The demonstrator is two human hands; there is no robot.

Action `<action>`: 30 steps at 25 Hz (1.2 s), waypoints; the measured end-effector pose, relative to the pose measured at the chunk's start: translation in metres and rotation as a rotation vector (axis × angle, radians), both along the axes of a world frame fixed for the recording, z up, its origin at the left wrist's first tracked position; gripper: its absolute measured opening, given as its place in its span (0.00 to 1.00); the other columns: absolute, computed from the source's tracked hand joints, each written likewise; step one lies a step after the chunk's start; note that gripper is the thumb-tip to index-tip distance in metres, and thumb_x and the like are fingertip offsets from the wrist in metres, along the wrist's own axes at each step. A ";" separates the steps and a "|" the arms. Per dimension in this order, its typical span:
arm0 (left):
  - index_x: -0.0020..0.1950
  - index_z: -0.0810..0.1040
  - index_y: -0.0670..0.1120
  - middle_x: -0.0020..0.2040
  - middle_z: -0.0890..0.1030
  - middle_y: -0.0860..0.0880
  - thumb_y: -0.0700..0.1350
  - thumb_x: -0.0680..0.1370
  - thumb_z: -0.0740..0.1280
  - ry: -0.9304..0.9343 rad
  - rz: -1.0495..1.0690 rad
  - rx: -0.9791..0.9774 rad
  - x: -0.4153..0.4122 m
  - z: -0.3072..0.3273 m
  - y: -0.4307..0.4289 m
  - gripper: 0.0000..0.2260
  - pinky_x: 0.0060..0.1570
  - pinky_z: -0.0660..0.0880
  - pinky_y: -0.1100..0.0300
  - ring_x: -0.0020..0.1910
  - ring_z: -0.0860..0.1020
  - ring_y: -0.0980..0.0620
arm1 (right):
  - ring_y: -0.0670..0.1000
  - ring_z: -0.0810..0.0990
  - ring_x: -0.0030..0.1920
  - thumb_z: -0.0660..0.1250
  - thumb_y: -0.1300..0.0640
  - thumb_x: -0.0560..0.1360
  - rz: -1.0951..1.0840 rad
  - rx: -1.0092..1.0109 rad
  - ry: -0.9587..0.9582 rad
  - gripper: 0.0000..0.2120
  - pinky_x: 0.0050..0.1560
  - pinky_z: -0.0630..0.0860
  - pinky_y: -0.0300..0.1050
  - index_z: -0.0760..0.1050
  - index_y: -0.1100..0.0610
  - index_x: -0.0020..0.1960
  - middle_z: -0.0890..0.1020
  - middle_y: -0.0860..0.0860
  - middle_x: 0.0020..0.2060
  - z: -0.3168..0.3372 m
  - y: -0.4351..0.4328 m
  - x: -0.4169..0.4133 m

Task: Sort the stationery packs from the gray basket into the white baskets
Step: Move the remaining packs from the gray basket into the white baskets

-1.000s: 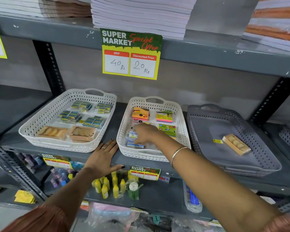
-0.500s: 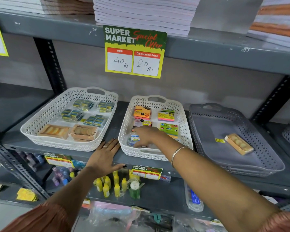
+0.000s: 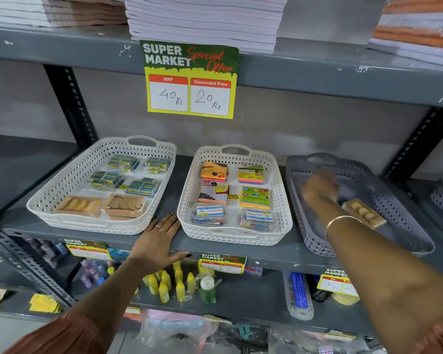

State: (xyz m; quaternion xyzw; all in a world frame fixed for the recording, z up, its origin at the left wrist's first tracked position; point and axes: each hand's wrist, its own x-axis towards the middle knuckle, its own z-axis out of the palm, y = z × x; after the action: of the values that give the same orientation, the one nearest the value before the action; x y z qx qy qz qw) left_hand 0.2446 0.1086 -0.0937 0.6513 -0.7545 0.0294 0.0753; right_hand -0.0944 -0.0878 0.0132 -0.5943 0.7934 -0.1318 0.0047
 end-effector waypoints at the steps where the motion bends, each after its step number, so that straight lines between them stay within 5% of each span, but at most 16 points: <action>1: 0.73 0.57 0.45 0.73 0.62 0.44 0.75 0.67 0.43 0.002 0.004 -0.003 0.000 0.001 0.000 0.45 0.71 0.54 0.47 0.73 0.58 0.46 | 0.64 0.65 0.71 0.55 0.60 0.80 -0.073 0.098 0.001 0.23 0.69 0.65 0.58 0.60 0.65 0.73 0.64 0.66 0.71 -0.009 -0.002 -0.020; 7: 0.71 0.61 0.44 0.71 0.68 0.43 0.74 0.68 0.47 0.002 0.009 0.015 -0.001 0.004 0.001 0.43 0.69 0.59 0.45 0.70 0.64 0.45 | 0.63 0.51 0.77 0.58 0.45 0.78 -0.225 0.339 0.091 0.37 0.76 0.49 0.59 0.48 0.65 0.77 0.52 0.64 0.77 -0.034 0.009 -0.083; 11: 0.71 0.62 0.44 0.70 0.68 0.42 0.75 0.68 0.44 -0.005 0.015 0.031 -0.003 0.006 0.001 0.44 0.68 0.60 0.44 0.69 0.65 0.44 | 0.64 0.55 0.76 0.62 0.34 0.66 -0.219 0.402 0.008 0.51 0.76 0.51 0.60 0.51 0.63 0.77 0.56 0.63 0.76 -0.065 -0.015 -0.107; 13: 0.70 0.63 0.43 0.69 0.69 0.42 0.75 0.68 0.44 -0.009 0.020 0.033 -0.003 0.006 0.001 0.44 0.67 0.60 0.44 0.69 0.66 0.43 | 0.63 0.59 0.75 0.59 0.31 0.68 -0.233 0.366 0.005 0.48 0.76 0.53 0.60 0.56 0.63 0.76 0.60 0.62 0.75 -0.064 -0.013 -0.100; 19: 0.71 0.62 0.44 0.70 0.69 0.42 0.74 0.68 0.45 -0.008 0.023 0.031 -0.003 0.006 0.002 0.43 0.67 0.61 0.44 0.69 0.66 0.44 | 0.64 0.54 0.76 0.52 0.50 0.80 -0.204 0.364 0.046 0.28 0.75 0.49 0.62 0.53 0.62 0.76 0.57 0.63 0.75 -0.046 -0.002 -0.082; 23: 0.71 0.61 0.45 0.71 0.68 0.43 0.74 0.68 0.44 -0.006 0.019 0.022 -0.003 0.006 0.003 0.43 0.68 0.59 0.45 0.70 0.65 0.44 | 0.68 0.53 0.75 0.54 0.57 0.81 -0.225 0.404 0.032 0.28 0.75 0.53 0.62 0.49 0.64 0.77 0.52 0.66 0.76 -0.049 -0.006 -0.091; 30: 0.71 0.61 0.44 0.71 0.67 0.43 0.74 0.68 0.43 -0.015 0.014 0.020 -0.003 0.006 0.002 0.44 0.68 0.58 0.45 0.70 0.65 0.44 | 0.64 0.60 0.73 0.54 0.62 0.81 -0.199 0.210 -0.009 0.25 0.68 0.66 0.57 0.54 0.69 0.75 0.59 0.65 0.74 -0.048 -0.009 -0.097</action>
State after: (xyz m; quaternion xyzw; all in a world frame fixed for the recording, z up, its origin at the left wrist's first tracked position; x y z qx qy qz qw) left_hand 0.2418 0.1109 -0.0879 0.6571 -0.7507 0.0274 0.0628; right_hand -0.1916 -0.0964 -0.0347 -0.5081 0.8579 -0.0507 0.0575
